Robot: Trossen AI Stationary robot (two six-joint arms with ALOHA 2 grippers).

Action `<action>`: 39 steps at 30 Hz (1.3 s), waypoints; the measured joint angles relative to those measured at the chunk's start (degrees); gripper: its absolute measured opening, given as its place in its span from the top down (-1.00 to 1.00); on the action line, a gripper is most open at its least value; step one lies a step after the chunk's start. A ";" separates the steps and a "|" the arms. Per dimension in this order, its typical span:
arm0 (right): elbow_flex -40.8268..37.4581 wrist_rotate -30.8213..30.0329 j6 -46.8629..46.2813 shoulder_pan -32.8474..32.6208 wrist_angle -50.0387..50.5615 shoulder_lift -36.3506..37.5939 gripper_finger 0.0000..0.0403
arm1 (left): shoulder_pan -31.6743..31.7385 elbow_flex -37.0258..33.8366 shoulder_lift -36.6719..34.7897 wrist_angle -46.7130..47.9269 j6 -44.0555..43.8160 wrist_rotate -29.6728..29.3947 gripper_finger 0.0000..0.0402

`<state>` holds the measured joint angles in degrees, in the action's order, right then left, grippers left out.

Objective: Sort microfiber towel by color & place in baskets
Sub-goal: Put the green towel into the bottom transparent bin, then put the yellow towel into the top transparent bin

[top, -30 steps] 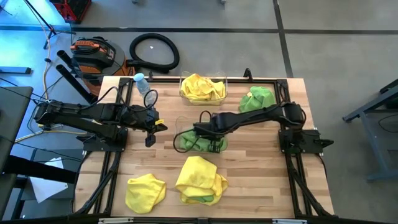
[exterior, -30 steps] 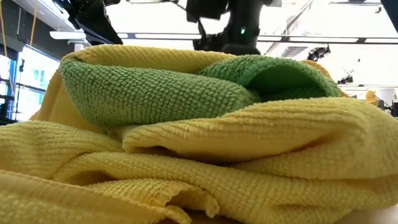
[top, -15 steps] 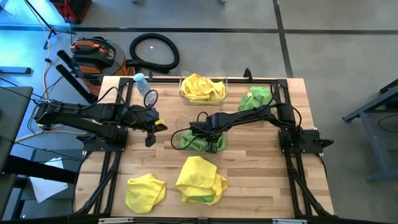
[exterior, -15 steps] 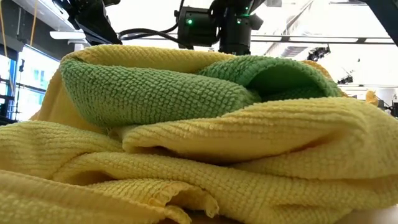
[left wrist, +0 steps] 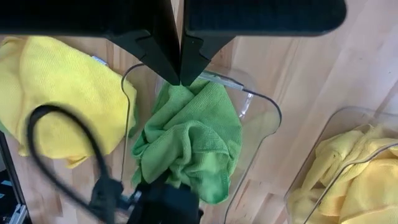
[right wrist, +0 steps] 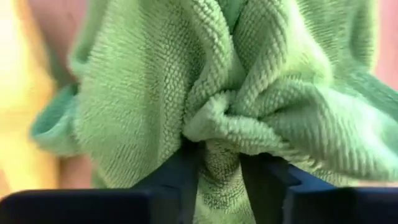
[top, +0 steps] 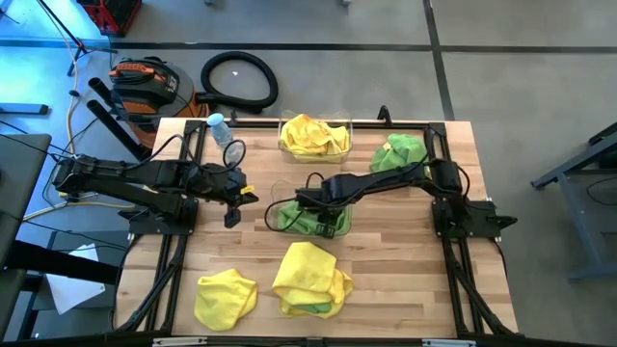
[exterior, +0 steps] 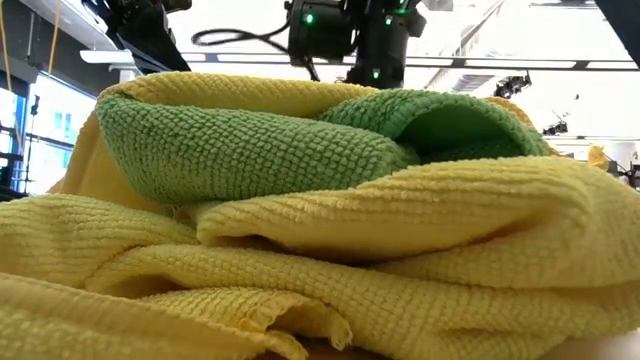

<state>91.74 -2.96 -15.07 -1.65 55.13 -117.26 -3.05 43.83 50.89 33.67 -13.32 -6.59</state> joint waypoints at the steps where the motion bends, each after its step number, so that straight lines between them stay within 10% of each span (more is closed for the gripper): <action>1: 0.00 -0.02 -0.45 -0.02 0.05 0.72 0.39 | 0.00 0.00 0.00 -0.02 0.02 0.00 1.00; 11: 0.01 -1.45 -6.85 -1.63 8.14 8.45 0.15 | 0.00 0.00 -0.01 -0.09 -0.55 0.00 1.00; 21: -1.28 -13.18 -19.58 -10.53 8.99 20.87 0.34 | 0.00 0.00 -0.02 -1.01 -6.59 0.01 1.00; 30: -27.55 -18.35 -39.11 -21.42 -12.67 40.09 0.96 | -0.02 0.02 0.00 -1.03 -9.09 0.00 0.71; 39: -46.81 -25.57 -51.93 -30.62 -27.25 48.74 0.89 | -0.44 0.55 0.00 -4.33 -16.22 -1.32 0.34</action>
<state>44.94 -28.54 -67.00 -32.27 27.88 -68.52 -3.49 44.38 50.89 29.34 -29.54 -7.91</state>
